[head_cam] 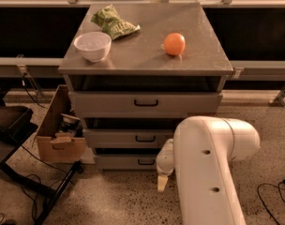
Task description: Open bottom drawer
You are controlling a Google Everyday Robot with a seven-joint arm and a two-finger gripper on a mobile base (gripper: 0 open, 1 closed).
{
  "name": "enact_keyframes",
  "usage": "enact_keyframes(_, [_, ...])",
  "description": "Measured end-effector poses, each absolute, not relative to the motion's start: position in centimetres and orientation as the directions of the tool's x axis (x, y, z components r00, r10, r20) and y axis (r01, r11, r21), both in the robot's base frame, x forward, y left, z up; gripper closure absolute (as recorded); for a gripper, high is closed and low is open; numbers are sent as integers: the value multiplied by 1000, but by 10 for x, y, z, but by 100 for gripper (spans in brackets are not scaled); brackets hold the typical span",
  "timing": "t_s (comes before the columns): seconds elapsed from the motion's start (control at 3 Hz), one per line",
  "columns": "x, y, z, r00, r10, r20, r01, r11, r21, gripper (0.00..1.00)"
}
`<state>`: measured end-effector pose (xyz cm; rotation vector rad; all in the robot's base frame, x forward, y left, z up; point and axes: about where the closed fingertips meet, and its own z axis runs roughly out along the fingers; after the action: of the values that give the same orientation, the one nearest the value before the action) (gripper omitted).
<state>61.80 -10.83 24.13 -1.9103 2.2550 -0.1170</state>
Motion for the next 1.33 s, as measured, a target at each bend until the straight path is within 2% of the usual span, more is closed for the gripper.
enact_keyframes(0.67, [657, -108, 200, -168, -984, -55, -969, 175, -171, 0])
enact_keyframes(1.0, [672, -110, 189, -194, -980, -49, -970, 199, -139, 9])
enact_keyframes(1.33, [680, -112, 185, -210, -977, -41, -970, 214, -117, 27])
